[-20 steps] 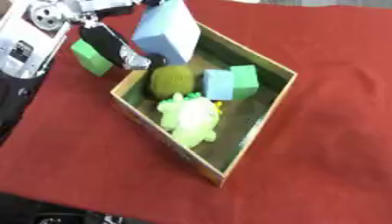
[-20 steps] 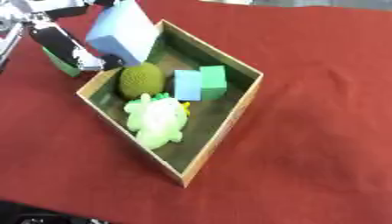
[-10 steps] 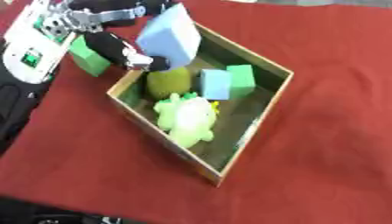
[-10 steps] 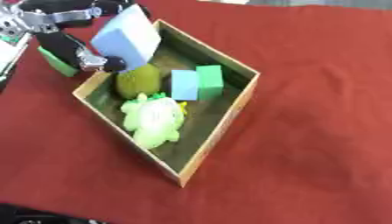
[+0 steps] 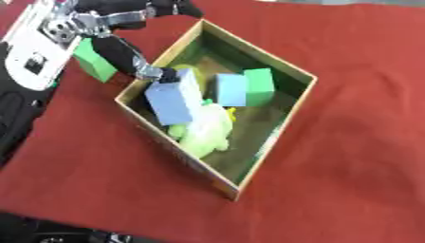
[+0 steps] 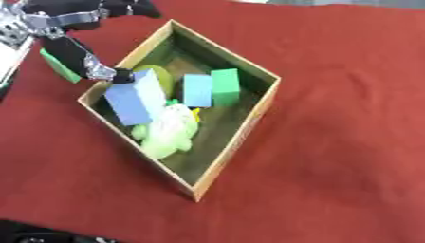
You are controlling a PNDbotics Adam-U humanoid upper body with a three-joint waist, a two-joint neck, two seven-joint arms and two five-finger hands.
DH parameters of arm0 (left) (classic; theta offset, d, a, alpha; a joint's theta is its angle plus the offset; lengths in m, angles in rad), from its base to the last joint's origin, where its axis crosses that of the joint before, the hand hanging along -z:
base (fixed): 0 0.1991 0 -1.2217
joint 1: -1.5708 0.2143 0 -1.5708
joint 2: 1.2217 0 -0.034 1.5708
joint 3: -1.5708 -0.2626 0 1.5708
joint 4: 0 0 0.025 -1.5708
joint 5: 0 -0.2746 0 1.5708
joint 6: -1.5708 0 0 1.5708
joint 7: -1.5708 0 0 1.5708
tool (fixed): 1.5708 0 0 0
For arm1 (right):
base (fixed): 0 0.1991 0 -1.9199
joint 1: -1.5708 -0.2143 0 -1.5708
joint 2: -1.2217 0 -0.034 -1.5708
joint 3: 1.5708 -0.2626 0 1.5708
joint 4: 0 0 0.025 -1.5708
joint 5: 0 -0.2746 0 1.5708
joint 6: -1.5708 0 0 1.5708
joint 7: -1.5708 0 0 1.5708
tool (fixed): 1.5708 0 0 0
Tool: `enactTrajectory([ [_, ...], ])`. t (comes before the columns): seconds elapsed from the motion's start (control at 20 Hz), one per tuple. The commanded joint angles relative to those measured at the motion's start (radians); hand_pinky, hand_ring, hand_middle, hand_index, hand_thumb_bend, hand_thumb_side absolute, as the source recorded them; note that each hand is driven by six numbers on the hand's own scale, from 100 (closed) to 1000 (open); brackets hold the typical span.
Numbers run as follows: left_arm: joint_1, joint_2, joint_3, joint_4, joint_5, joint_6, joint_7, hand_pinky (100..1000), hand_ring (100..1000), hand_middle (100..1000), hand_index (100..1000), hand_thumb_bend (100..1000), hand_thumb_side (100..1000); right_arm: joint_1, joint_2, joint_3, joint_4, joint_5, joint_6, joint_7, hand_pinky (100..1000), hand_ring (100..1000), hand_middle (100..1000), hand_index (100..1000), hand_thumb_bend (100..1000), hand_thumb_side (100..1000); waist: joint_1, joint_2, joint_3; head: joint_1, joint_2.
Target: Pick up objects on the table and place them in the box.
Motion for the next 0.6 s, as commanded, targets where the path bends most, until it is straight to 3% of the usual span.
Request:
enactTrajectory([
  [0.05, -0.023, 0.017, 0.023, -0.025, 0.000, -0.054, -0.026, 1000, 986, 876, 985, 479, 513, 0.003, -0.018, -0.009, -0.015, -0.005, 0.003, 0.002, 987, 1000, 573, 817, 100, 470, 0.014, -0.038, -0.002, -0.002, 0.002],
  [0.25, -0.020, 0.045, 0.053, -0.030, 0.027, -0.028, 0.014, 1000, 983, 867, 972, 469, 503, 0.006, -0.018, -0.011, -0.015, -0.003, 0.001, 0.003, 987, 1000, 573, 817, 100, 470, 0.015, -0.037, -0.004, -0.005, 0.004],
  [0.6, 0.043, 0.225, 0.139, 0.039, -0.010, -0.024, 0.051, 979, 977, 856, 955, 554, 465, 0.010, -0.022, -0.018, -0.015, 0.008, 0.006, -0.004, 988, 1000, 572, 817, 100, 470, 0.025, -0.031, 0.000, -0.023, 0.004],
])
